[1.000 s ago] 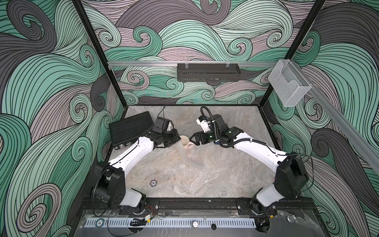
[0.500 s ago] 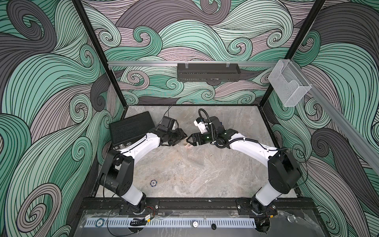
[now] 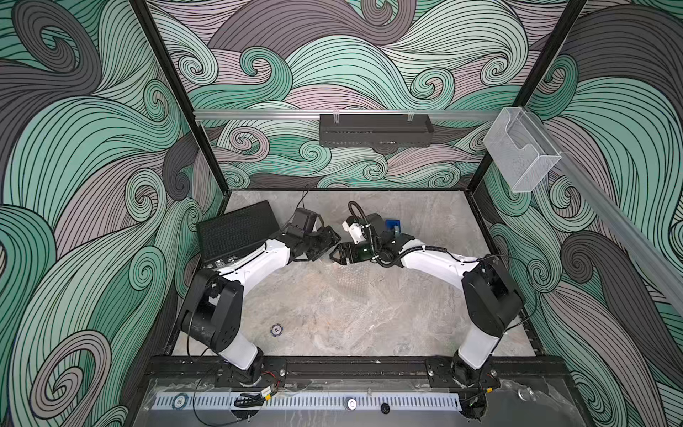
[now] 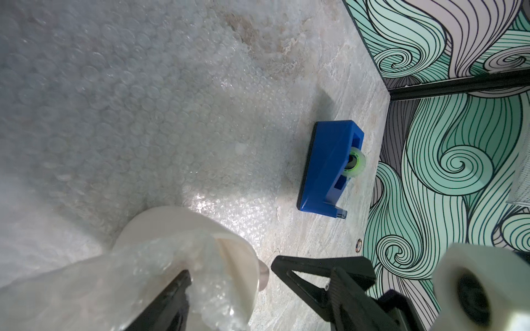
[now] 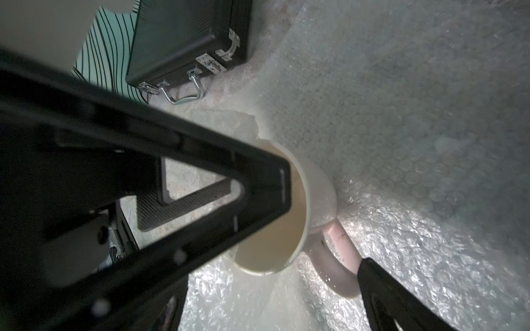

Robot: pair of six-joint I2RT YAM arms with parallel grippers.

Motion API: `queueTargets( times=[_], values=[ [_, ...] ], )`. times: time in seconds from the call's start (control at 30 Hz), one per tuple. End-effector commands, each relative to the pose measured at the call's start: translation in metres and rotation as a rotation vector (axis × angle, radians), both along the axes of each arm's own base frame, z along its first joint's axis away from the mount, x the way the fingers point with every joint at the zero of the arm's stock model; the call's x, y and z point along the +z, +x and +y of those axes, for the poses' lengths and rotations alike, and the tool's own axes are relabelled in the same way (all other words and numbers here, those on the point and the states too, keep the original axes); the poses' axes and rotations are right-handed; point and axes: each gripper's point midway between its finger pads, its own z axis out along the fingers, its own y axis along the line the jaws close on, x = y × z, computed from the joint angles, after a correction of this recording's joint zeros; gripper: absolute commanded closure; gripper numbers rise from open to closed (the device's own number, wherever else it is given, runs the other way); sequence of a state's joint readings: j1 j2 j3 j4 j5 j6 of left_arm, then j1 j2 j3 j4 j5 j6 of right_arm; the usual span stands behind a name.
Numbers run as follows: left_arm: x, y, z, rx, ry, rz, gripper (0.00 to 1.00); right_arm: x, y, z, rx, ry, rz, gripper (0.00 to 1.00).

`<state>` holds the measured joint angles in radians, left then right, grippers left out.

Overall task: Wrap mugs in bubble wrap
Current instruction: Wrap the mug in bubble wrap.

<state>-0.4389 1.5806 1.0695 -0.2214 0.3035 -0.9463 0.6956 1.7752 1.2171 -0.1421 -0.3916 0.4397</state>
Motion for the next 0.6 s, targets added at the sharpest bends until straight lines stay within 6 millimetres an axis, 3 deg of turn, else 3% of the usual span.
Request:
queueTargets(
  times=[0.0,0.57],
  values=[
    [0.003,0.007,-0.008,0.011,-0.021,-0.01,0.23,0.015,0.013,0.008,-0.039,0.042,-0.027,0.08],
    [0.004,0.006,-0.015,0.033,-0.074,-0.005,0.22,-0.008,0.037,0.012,-0.149,-0.01,0.05,0.14]
  ],
)
